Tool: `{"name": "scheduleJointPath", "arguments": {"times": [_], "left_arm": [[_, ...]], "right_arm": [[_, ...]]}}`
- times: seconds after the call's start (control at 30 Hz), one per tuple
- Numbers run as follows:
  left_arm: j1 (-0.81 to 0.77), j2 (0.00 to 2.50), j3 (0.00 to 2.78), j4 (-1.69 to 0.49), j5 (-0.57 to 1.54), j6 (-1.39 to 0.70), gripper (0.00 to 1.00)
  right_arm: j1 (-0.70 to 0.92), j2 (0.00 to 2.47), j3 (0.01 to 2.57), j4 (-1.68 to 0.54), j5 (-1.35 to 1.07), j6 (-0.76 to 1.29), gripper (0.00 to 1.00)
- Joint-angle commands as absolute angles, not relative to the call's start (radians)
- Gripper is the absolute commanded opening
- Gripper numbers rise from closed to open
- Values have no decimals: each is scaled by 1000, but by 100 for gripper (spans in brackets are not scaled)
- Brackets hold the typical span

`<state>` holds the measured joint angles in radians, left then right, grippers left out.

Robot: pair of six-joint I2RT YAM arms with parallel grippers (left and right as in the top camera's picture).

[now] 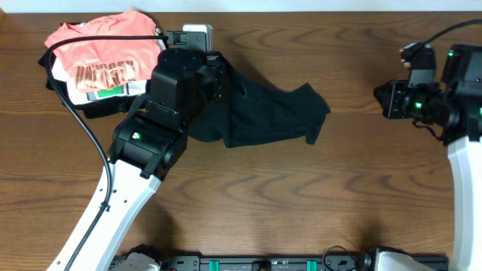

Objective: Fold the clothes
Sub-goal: 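Drag the garment left with the left gripper while right gripper releases, then grasp the garment's right end with the right gripper and stretch it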

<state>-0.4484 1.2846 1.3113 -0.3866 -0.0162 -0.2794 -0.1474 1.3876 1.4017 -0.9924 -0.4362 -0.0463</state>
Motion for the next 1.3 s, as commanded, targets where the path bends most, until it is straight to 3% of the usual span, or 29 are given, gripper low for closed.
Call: {"name": "scheduleJointPath", "arguments": {"times": [0.0,0.1,0.33,0.73,1.27], "left_arm": [[-447,1280,1321,-388,-39,-258,6],[-447,1281,1320,-394,-40,-258,6],[-447,1304,1320,-411,-40,-258,6],[-447,1364,1320,-412,-39,-258,6],[-447,1365,1320,-412,-39,-258,6]], "right_arm": [[-149,1461,1360,-987,-544,-54,27],[-149,1525,1317,-943,-607,-54,41],[-149,1670,1232,-806,-711,-54,49],[-132,1871,1208,-559,-715,-87,46],[-89,1982,1208,-472,-715,-84,41]]}}
